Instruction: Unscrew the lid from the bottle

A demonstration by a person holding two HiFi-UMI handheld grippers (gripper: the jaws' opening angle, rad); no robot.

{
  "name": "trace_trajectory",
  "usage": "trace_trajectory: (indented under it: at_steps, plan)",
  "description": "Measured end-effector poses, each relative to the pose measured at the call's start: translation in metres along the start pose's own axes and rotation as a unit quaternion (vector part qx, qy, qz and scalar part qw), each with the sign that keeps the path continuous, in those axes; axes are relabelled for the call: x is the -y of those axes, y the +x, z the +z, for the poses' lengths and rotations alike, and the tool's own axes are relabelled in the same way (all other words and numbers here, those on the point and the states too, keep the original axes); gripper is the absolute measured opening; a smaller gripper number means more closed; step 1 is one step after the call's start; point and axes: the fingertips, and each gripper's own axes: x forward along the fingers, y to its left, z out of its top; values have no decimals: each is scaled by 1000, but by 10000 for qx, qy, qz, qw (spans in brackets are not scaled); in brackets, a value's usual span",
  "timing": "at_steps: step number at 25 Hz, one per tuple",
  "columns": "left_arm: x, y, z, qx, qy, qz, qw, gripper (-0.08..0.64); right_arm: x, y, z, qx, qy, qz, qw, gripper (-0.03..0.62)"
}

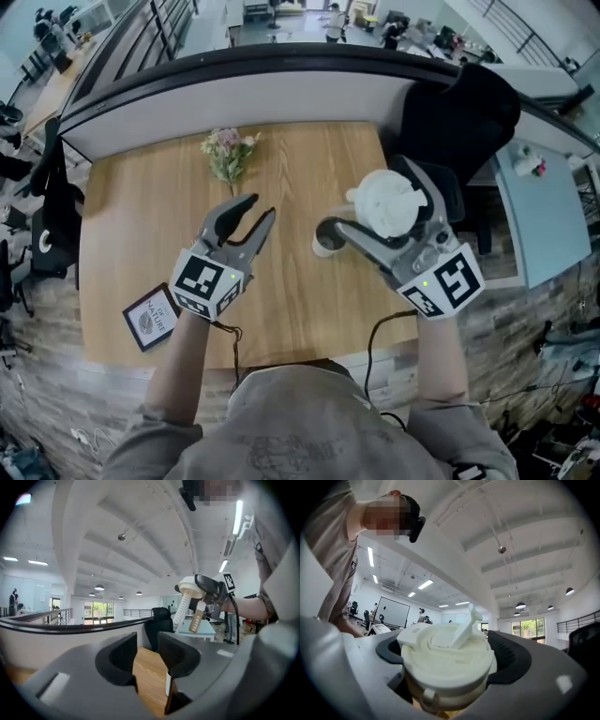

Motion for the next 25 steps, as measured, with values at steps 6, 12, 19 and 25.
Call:
trace_trajectory:
  at_steps: [6, 12, 19, 25]
  plan:
    - [-7, -40, 52, 304, 318, 468, 9979, 114, -21, -19, 43, 328, -357, -323, 9983, 515]
    - [5, -69, 66, 197, 647, 572, 9961, 80, -38, -41, 46, 260, -351, -597, 9973, 515]
    - [12, -88, 56, 159, 495, 590, 9969, 51, -48, -54, 19, -88, -6, -902, 9959, 515]
    - [23, -100, 35, -73, 455, 529, 9975, 13, -60, -56, -14, -440, 347, -1048, 9929, 515]
